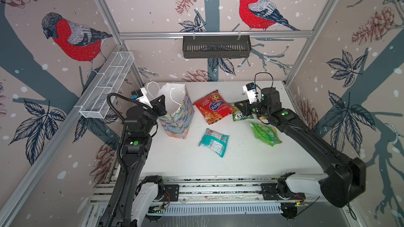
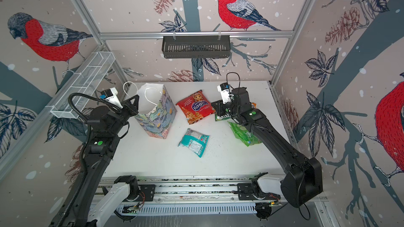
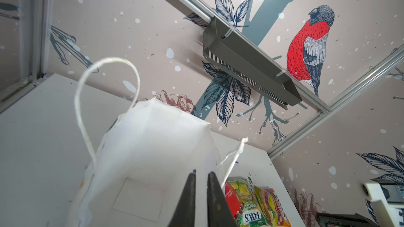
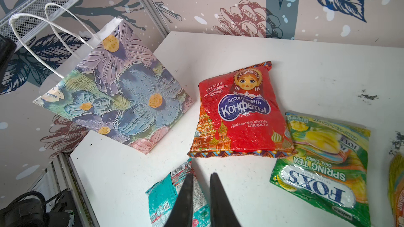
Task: Take the snacks out of the paper bag
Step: Place the paper bag at the middle-left of the table, then rotate the paper bag at the middle-left of the table.
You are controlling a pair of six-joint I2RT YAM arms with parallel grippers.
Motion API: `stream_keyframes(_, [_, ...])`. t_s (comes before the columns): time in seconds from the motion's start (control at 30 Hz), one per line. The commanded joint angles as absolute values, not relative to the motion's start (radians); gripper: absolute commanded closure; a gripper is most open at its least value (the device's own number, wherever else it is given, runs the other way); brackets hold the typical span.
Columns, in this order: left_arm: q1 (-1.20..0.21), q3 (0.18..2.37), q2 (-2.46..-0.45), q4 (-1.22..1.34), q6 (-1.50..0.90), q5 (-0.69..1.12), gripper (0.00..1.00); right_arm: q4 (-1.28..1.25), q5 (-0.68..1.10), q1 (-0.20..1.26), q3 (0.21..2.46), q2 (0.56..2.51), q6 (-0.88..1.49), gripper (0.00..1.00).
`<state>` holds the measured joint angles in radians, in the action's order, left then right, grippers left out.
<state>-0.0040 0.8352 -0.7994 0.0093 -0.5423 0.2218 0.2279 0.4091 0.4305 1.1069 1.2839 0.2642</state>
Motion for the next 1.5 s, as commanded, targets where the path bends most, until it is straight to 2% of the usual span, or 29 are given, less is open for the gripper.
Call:
stream_keyframes(0.0, [-0.003, 0.859, -0.756, -0.019, -0.472, 0.118, 0.84, 0.207, 0.396, 0.416, 1.114, 1.269, 0.265, 0.81])
stream_keyframes(0.2, [-0.002, 0.863, -0.661, -0.084, -0.418, -0.098, 0.79, 0.206, 0.375, 0.370, 1.105, 1.224, 0.265, 0.68])
stream_keyframes(0.37, [-0.003, 0.848, -0.707, -0.175, -0.383, -0.273, 0.78, 0.185, 0.380, 0.318, 1.089, 1.173, 0.275, 0.67])
stream_keyframes(0.53, [0.000, 0.761, -0.819, -0.125, -0.431, -0.284, 0.76, 0.176, 0.392, 0.295, 1.078, 1.147, 0.287, 0.67])
stream_keyframes(0.63, [0.004, 0.708, -0.877, -0.077, -0.488, -0.322, 0.81, 0.173, 0.401, 0.292, 1.075, 1.139, 0.290, 0.67])
stream_keyframes(0.8, [0.041, 0.582, -0.899, 0.032, -0.553, -0.381, 0.83, 0.173, 0.405, 0.287, 1.060, 1.126, 0.287, 0.67])
stream_keyframes(1.07, [0.216, 0.409, -0.992, 0.224, -0.642, -0.187, 0.85, 0.164, 0.422, 0.277, 1.056, 1.131, 0.289, 0.67])
stream_keyframes(1.23, [0.225, 0.405, -1.156, 0.356, -0.664, -0.100, 0.87, 0.155, 0.428, 0.278, 1.058, 1.136, 0.299, 0.67])
stream_keyframes(1.33, [0.225, 0.426, -1.271, 0.425, -0.685, -0.009, 0.91, 0.173, 0.406, 0.272, 1.061, 1.133, 0.295, 0.67])
stream_keyframes(1.47, [0.225, 0.515, -1.425, 0.393, -0.675, 0.145, 0.99, 0.198, 0.394, 0.247, 1.072, 1.133, 0.291, 0.66])
